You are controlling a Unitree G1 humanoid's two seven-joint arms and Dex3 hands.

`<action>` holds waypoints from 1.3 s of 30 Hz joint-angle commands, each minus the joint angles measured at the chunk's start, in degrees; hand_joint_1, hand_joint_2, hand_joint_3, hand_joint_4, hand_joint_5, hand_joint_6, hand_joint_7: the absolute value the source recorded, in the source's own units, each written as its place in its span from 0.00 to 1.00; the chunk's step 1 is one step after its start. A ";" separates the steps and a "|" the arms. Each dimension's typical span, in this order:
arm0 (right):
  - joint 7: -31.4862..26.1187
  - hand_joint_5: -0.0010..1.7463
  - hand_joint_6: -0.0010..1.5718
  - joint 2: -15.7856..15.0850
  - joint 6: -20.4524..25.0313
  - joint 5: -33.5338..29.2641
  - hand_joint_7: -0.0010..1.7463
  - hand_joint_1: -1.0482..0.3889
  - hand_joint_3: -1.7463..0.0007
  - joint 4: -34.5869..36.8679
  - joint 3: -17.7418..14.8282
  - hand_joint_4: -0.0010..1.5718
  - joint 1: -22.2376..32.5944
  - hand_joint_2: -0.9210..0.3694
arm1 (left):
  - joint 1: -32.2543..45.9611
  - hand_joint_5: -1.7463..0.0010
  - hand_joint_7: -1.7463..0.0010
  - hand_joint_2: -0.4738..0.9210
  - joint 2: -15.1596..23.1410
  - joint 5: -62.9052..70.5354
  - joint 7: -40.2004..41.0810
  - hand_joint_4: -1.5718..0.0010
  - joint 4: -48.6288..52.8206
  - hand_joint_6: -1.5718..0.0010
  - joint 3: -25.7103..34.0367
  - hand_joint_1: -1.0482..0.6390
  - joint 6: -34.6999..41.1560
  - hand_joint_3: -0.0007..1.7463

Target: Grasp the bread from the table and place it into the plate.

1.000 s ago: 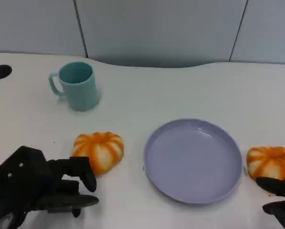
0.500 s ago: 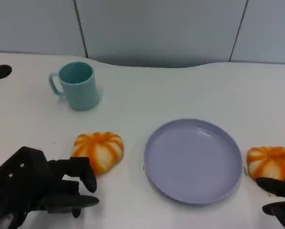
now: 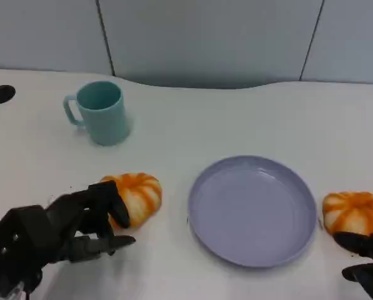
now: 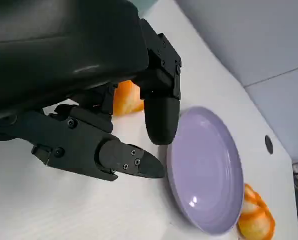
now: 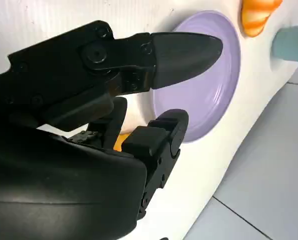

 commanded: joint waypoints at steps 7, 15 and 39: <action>-1.67 0.41 0.45 0.06 -1.60 -2.56 0.01 0.45 0.79 1.37 1.05 0.32 -1.41 0.00 | -6.34 0.00 0.03 1.00 9.59 30.83 15.88 0.67 -4.57 0.77 -3.62 0.36 -12.46 0.04; -1.80 0.42 0.46 0.92 0.24 -1.98 0.01 0.44 0.79 0.05 1.59 0.32 -1.29 0.00 | -9.87 0.69 0.98 1.00 17.66 39.39 4.41 0.92 -16.36 0.79 -7.17 0.16 -3.63 0.01; -1.60 0.44 0.45 1.03 0.07 -2.91 0.00 0.44 0.78 -0.88 1.79 0.30 -0.95 0.00 | -22.75 0.87 1.00 0.85 7.70 49.79 -5.18 1.00 -4.89 0.90 -22.13 0.22 16.93 0.00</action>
